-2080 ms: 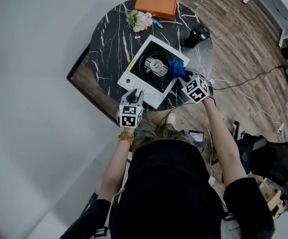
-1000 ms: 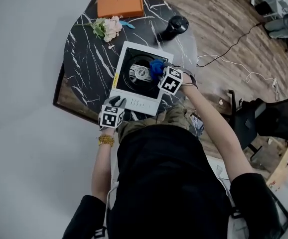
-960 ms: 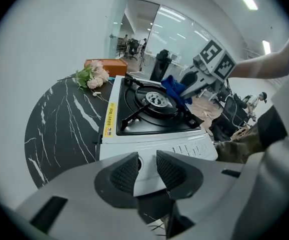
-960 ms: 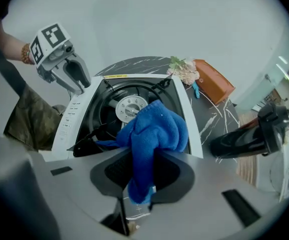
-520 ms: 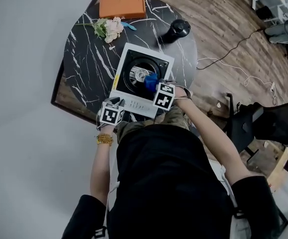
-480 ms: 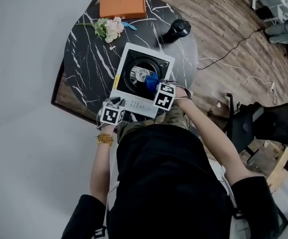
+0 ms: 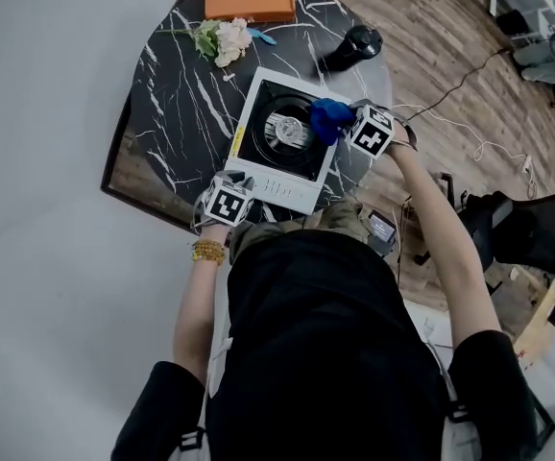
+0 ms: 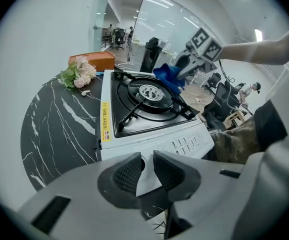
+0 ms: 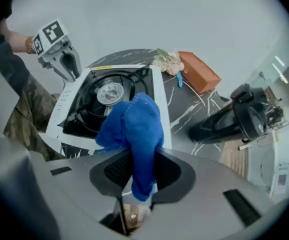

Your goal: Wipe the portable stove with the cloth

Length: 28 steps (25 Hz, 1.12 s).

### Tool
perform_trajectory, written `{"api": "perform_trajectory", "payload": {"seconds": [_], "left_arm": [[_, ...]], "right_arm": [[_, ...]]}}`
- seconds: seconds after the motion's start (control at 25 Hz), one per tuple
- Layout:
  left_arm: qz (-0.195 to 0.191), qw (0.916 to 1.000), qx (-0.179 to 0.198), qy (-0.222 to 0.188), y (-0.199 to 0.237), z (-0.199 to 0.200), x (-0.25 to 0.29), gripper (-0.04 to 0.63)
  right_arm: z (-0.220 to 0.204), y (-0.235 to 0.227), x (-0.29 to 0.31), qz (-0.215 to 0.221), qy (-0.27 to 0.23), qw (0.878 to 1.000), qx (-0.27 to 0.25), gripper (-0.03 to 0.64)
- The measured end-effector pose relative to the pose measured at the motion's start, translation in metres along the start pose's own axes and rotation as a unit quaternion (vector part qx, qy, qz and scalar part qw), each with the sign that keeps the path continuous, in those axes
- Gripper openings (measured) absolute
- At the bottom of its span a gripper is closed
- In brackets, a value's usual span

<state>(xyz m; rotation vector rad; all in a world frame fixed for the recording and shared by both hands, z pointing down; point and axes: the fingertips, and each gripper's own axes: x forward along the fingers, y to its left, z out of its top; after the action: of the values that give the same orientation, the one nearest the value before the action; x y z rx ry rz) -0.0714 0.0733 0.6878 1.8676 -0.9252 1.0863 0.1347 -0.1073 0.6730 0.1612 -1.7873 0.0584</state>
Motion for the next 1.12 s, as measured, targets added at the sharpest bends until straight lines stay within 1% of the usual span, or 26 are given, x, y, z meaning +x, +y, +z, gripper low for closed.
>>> {"api": "perform_trajectory", "payload": {"seconds": [0.08,0.16,0.2,0.24,0.36,0.52,0.6,0.76,0.92,1.04,1.12], "left_arm": [[-0.001,0.9999,0.012,0.004,-0.001,0.002,-0.002,0.08],[-0.001,0.9997,0.024,0.009,-0.001,0.004,-0.004,0.078],[-0.002,0.9996,0.028,0.01,-0.002,0.005,-0.006,0.078],[-0.003,0.9995,0.031,0.009,-0.002,0.007,-0.007,0.077],[0.0,0.9994,0.034,0.005,0.0,0.008,-0.009,0.077],[-0.003,0.9995,0.032,-0.008,-0.001,0.005,-0.008,0.077],[-0.008,0.9994,0.034,-0.007,-0.001,0.002,-0.005,0.077],[-0.013,0.9991,0.041,0.007,-0.001,0.001,-0.006,0.075],[-0.017,0.9991,0.037,-0.005,-0.002,0.004,-0.005,0.074],[-0.017,0.9992,0.036,-0.005,0.0,0.001,-0.006,0.074],[-0.035,0.9989,0.02,-0.022,-0.001,-0.001,-0.004,0.072]], "right_arm": [[0.001,-0.001,0.015,-0.004,0.038,0.999,-0.033,0.086],[0.001,0.005,0.023,-0.011,0.086,0.993,-0.084,0.086],[0.001,0.007,0.024,-0.014,0.102,0.99,-0.101,0.08],[0.002,0.009,0.025,-0.016,0.108,0.988,-0.11,0.074],[0.004,0.022,0.024,-0.017,0.095,0.986,-0.132,0.067],[0.004,0.054,0.024,-0.016,0.1,0.977,-0.186,0.066],[0.005,0.07,0.024,-0.011,0.104,0.974,-0.2,0.066],[0.008,0.11,0.021,0.016,0.088,0.976,-0.198,0.066],[0.009,0.148,0.017,0.037,0.059,0.982,-0.175,0.066],[0.01,0.157,0.017,0.039,0.025,0.99,-0.137,0.066],[0.008,0.155,0.013,0.049,-0.008,0.994,-0.097,0.069]]}}
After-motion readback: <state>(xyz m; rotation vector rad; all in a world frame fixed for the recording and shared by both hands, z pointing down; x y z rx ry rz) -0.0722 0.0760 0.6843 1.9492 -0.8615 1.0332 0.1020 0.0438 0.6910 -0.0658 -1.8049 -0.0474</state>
